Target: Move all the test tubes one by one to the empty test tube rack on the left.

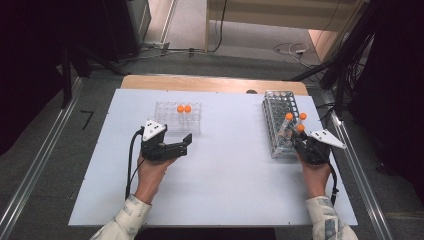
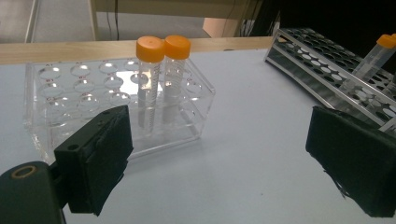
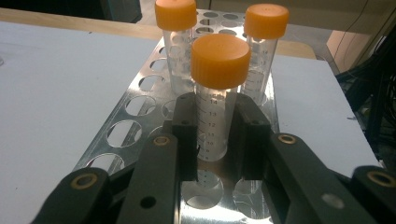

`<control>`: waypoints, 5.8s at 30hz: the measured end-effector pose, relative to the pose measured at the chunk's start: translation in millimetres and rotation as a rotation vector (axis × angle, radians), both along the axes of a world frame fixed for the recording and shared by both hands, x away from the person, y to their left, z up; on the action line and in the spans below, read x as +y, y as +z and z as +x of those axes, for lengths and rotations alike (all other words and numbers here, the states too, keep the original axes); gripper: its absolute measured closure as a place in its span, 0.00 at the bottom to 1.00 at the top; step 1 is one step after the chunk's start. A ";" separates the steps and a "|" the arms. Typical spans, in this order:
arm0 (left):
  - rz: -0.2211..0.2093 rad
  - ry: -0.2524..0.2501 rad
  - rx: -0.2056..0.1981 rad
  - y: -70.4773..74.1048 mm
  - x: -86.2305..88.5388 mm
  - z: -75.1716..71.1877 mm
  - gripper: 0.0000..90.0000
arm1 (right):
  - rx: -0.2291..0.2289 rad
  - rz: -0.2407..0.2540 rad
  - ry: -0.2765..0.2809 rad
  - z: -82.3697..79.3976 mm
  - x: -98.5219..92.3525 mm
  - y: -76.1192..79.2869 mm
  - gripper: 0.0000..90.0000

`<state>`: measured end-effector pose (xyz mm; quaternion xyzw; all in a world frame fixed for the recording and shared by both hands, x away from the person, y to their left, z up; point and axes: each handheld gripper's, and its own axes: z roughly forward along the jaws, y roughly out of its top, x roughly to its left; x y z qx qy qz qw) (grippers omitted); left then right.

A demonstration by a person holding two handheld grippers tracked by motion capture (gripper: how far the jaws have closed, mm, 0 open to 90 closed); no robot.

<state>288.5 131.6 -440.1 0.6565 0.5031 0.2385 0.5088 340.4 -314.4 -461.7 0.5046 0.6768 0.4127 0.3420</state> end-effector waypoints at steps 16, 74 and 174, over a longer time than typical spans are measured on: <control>0.006 0.004 -0.005 1.0 -0.2 -1.1 0.08 | -0.136 0.000 0.001 -21.9 6.1 47.4 0.80; -0.011 -0.111 -0.055 16.5 -26.7 -20.7 0.10 | 0.027 -0.016 0.548 -40.3 197.3 16.5 0.80; 0.006 0.056 -0.109 57.0 20.4 25.2 0.77 | 0.123 0.027 0.483 -51.3 106.5 16.3 0.27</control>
